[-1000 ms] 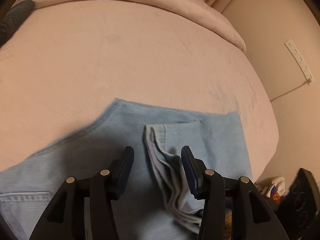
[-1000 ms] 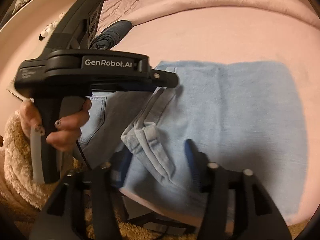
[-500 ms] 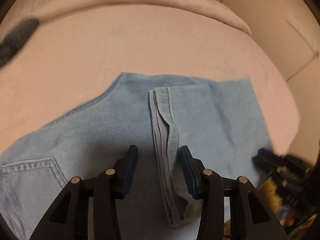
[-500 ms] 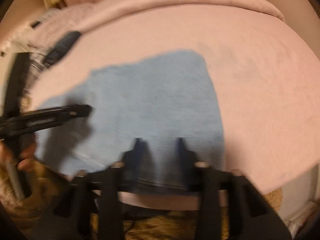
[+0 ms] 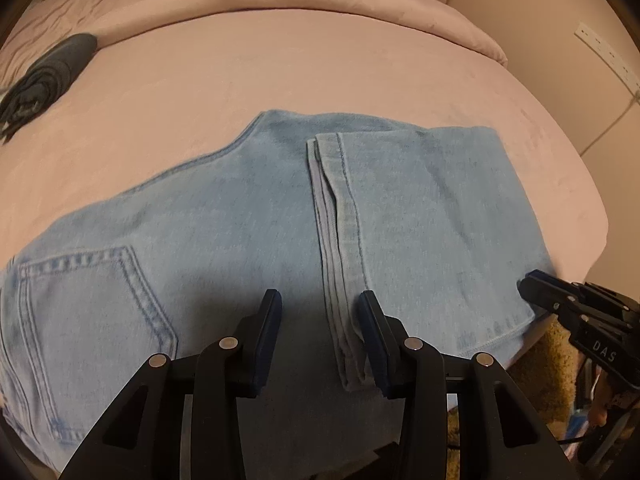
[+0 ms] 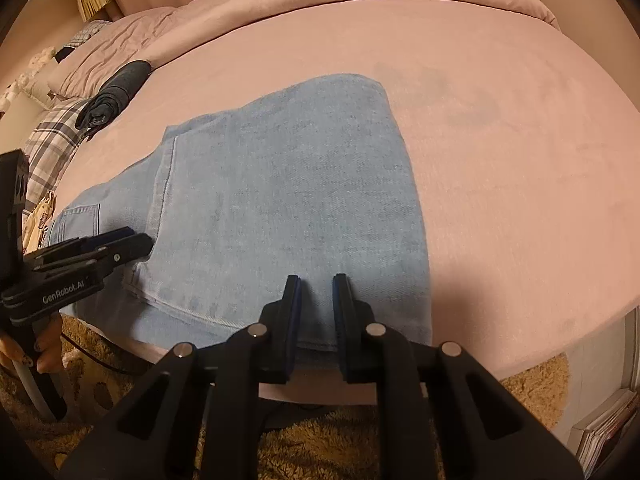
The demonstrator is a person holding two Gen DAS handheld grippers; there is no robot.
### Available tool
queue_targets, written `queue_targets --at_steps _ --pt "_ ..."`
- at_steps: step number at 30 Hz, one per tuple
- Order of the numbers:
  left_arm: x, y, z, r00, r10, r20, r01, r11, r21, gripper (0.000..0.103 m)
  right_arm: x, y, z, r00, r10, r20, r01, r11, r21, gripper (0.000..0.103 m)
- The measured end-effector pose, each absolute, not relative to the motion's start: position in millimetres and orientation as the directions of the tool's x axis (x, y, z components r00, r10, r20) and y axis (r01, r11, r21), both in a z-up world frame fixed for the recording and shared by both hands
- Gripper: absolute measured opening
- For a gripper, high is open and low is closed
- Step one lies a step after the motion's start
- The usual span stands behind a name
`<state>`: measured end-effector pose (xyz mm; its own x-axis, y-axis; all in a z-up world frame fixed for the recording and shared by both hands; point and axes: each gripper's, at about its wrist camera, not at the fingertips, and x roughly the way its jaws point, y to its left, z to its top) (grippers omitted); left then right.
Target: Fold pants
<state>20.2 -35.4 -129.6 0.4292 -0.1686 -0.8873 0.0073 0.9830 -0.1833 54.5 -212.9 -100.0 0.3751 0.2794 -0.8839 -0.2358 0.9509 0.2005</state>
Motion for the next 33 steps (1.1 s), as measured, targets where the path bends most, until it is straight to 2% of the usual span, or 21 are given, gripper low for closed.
queue_targets --at_steps 3,8,9,13,15,33 --pt "17 -35 -131 0.43 -0.183 -0.884 0.001 0.979 -0.202 0.043 62 -208 -91 0.372 0.284 -0.884 -0.238 0.949 0.205 0.02" --pt "-10 -12 -132 0.437 -0.194 -0.878 -0.016 0.975 -0.223 0.043 101 -198 -71 0.461 0.243 -0.853 -0.263 0.956 0.13 0.02" --pt "-11 -12 -132 0.439 -0.192 -0.878 -0.016 0.975 -0.22 0.043 114 -196 -71 0.469 0.245 -0.848 -0.267 0.955 0.128 0.016" --pt "-15 -10 -133 0.442 -0.188 -0.877 -0.021 0.975 -0.219 0.043 159 -194 -92 0.422 0.23 -0.877 -0.233 0.962 0.14 0.017" --pt "-18 -8 -133 0.442 -0.19 -0.877 -0.024 0.975 -0.223 0.043 169 -192 -107 0.392 0.219 -0.893 -0.225 0.965 0.138 0.014" --pt "-4 -25 -130 0.436 -0.164 -0.885 -0.046 0.978 -0.204 0.043 47 -236 -105 0.38 0.223 -0.898 -0.219 0.965 0.147 0.015"
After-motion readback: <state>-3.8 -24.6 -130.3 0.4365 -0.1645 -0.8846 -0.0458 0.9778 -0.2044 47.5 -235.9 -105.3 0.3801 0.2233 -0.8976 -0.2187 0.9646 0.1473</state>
